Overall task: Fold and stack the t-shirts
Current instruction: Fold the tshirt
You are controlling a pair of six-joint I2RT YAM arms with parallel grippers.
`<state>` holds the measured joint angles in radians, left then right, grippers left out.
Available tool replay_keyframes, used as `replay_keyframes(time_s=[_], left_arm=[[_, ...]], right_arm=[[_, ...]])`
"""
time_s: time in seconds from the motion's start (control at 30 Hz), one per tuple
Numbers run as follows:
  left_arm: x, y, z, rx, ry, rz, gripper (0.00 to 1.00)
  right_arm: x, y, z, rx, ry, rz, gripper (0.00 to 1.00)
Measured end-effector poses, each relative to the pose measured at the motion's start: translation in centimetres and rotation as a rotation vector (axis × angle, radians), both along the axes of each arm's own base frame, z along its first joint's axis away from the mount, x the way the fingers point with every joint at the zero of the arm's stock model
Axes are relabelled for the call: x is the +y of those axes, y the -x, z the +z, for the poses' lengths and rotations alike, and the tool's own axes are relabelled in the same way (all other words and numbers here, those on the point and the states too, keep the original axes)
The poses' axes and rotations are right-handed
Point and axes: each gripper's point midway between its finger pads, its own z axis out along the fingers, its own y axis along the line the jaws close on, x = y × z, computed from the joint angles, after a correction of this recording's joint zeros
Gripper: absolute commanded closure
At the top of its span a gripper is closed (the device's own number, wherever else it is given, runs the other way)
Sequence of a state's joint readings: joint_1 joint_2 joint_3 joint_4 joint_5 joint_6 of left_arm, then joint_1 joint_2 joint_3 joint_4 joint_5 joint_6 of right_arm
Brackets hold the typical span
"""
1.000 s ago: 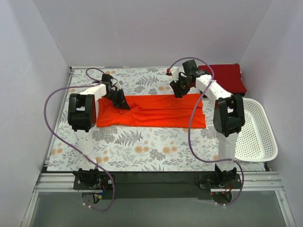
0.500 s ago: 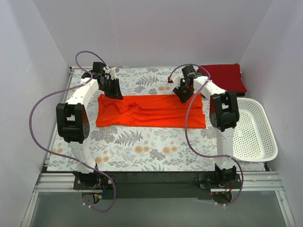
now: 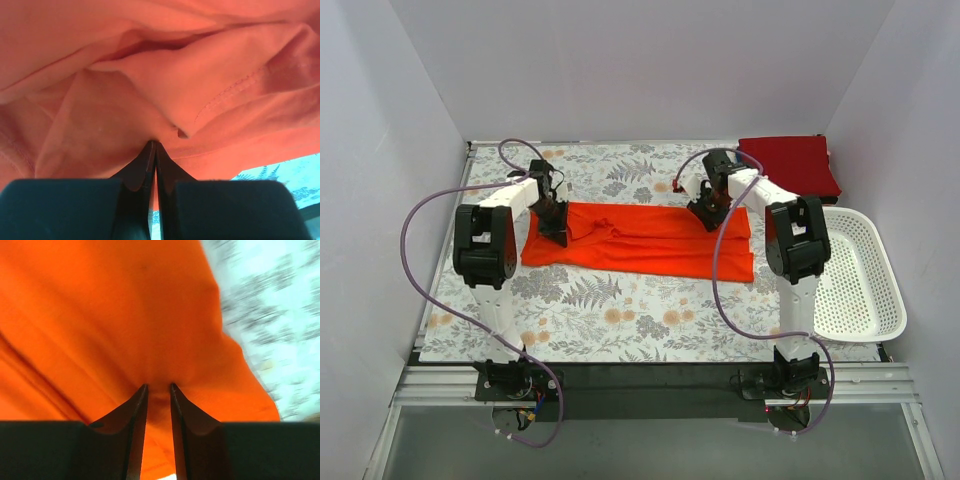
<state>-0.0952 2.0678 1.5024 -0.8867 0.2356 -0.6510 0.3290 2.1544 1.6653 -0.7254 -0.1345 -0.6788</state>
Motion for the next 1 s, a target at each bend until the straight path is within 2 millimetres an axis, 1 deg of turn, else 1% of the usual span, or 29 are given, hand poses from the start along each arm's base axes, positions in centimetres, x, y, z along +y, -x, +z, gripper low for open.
replay_keyframes(time_s=[0.07,0.13,0.17,0.2,0.23,0.27,0.3,0.33,0.37,0.4,0.43,0.47,0.5,0.53,0.57,0.6,0.67,0.73,0.8,0.83,0.87,0.93,1.0], left_arm=[[0.3,-0.4,-0.1,0.000,-0.020,-0.008,1.00],[0.4,-1.2,-0.1,0.005,-0.037,-0.024,1.00],[0.5,-2.0,-0.3,0.008,-0.052,-0.035,1.00],[0.4,-3.4,-0.3,0.003,-0.057,-0.044,1.00],[0.3,-5.1,-0.1,-0.016,-0.060,-0.051,1.00],[0.3,-7.7,0.1,-0.056,-0.071,-0.059,1.00],[0.1,-10.3,0.0,-0.102,-0.072,-0.064,1.00],[-0.3,-13.5,0.3,-0.170,-0.066,-0.071,0.98],[-0.6,-16.4,0.7,-0.246,-0.064,-0.078,0.94],[-0.9,-19.2,1.0,-0.334,-0.066,-0.085,0.89],[-1.1,-20.3,1.2,-0.374,-0.067,-0.095,0.82],[-1.4,-20.6,1.0,-0.400,-0.066,-0.105,0.72],[-1.4,-20.1,1.2,-0.408,-0.066,-0.114,0.69],[-1.4,-19.4,1.4,-0.416,-0.063,-0.117,0.67],[-1.3,-18.3,1.8,-0.418,-0.062,-0.118,0.65],[-1.3,-17.1,2.6,-0.422,-0.055,-0.118,0.65],[-1.4,-15.8,4.8,-0.449,-0.045,-0.109,0.65],[-1.6,-16.1,7.9,-0.514,-0.033,-0.089,0.67],[-1.7,-16.7,10.7,-0.580,-0.021,-0.068,0.69],[-1.7,-16.8,11.7,-0.598,-0.016,-0.058,0.71],[-1.8,-17.0,12.3,-0.608,-0.011,-0.051,0.73],[-1.9,-16.8,12.3,-0.600,-0.001,-0.045,0.78],[-2.0,-16.1,11.1,-0.553,0.003,-0.041,0.81]], right_arm=[[0.0,2.2,-0.1,0.042,0.008,0.021,0.71],[0.2,4.6,-0.1,0.082,0.007,0.046,0.71],[0.4,6.0,-0.2,0.105,0.005,0.060,0.71],[0.7,7.6,-0.2,0.132,-0.001,0.078,0.70],[1.1,9.5,-0.1,0.166,-0.006,0.100,0.69],[1.5,11.2,0.0,0.197,-0.014,0.123,0.68],[2.2,13.4,0.1,0.239,-0.031,0.156,0.65],[3.0,15.7,0.3,0.285,-0.045,0.194,0.63],[3.7,17.9,0.7,0.336,-0.061,0.231,0.61],[4.6,19.9,1.2,0.382,-0.084,0.267,0.60],[5.5,21.3,2.0,0.412,-0.111,0.301,0.60],[6.4,22.2,2.9,0.426,-0.141,0.326,0.60],[7.1,22.5,3.9,0.429,-0.169,0.340,0.60],[7.8,22.3,4.9,0.420,-0.196,0.346,0.60],[8.4,21.6,5.9,0.398,-0.223,0.350,0.60],[9.0,20.7,6.7,0.369,-0.246,0.353,0.61],[9.6,19.3,7.8,0.326,-0.270,0.353,0.63],[9.9,18.3,8.1,0.309,-0.277,0.349,0.65],[10.3,17.5,7.5,0.318,-0.274,0.344,0.68],[10.6,17.2,7.0,0.327,-0.271,0.341,0.69],[10.8,16.9,6.3,0.342,-0.268,0.337,0.70],[11.2,16.6,5.0,0.373,-0.258,0.328,0.71],[11.6,16.4,3.7,0.392,-0.249,0.323,0.72]])
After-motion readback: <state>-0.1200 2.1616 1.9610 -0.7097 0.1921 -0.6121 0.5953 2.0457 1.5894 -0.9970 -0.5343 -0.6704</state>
